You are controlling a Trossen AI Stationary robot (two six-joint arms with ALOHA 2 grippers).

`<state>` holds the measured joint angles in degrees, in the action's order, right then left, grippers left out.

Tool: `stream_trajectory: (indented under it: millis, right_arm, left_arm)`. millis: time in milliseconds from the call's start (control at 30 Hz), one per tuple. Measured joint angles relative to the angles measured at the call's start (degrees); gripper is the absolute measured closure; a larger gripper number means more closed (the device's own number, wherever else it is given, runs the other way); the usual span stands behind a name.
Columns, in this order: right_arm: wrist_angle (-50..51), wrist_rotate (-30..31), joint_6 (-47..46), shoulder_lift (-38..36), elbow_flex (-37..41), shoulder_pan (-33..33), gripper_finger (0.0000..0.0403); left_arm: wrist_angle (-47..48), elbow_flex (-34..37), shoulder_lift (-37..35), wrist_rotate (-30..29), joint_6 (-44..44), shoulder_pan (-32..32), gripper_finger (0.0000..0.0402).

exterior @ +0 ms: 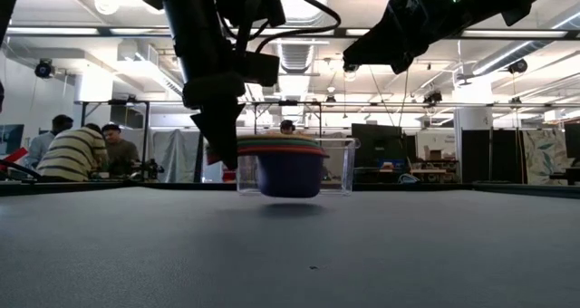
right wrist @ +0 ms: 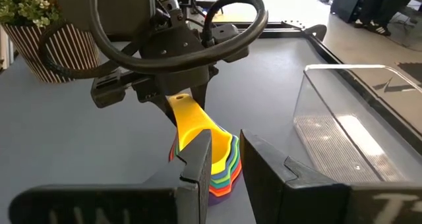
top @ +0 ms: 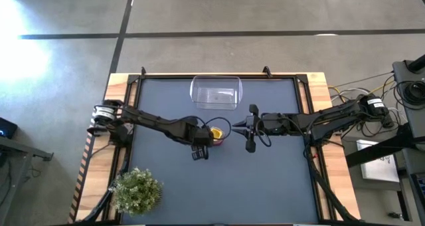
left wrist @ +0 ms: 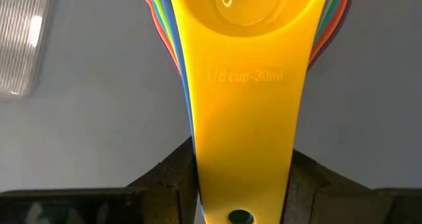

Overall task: Nest measuring cups in basket
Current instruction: Put the nested measuring cups into the transparent bin

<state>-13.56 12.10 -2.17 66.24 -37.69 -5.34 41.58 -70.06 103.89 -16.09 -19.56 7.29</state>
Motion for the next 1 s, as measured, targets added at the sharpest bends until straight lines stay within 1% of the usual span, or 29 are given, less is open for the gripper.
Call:
stream_trajectory:
  millis: [200, 433, 567, 700, 867, 933, 1000]
  right_arm:
    - [-0.3, 0.0, 1.9, 0.0, -0.3, 0.2, 0.0332]
    - [-0.4, 0.1, 4.9, 0.0, -1.9, 1.0, 0.0333]
    - [-0.4, 0.1, 8.3, -0.1, -2.7, 1.2, 0.0333]
    - [-0.3, 0.0, 11.3, -0.1, -3.6, 1.6, 0.0332]
    - [-0.2, 0.1, 14.2, -0.1, -4.3, 3.3, 0.0332]
    - [-0.1, 0.1, 15.1, -0.1, -4.3, 4.3, 0.0333]
    - [0.0, 0.0, 15.4, -0.1, -4.3, 5.4, 0.0332]
  left_arm:
    - [0.1, 0.0, -2.5, -0.8, 2.2, 0.0, 0.0277]
    - [0.1, 0.0, -9.3, -1.4, 5.7, -0.4, 0.0277]
    - [0.3, 0.0, -12.5, -1.4, 8.4, -1.9, 0.0277]
    - [1.4, 0.0, -14.4, -1.4, 11.6, -4.6, 0.0277]
    - [1.6, -0.1, -15.8, -1.3, 17.7, -10.1, 0.0277]
    - [1.2, -0.3, -16.1, -0.6, 20.5, -12.9, 0.0277]
    - [0.5, -0.3, -16.4, 1.5, 24.1, -15.7, 0.0277]
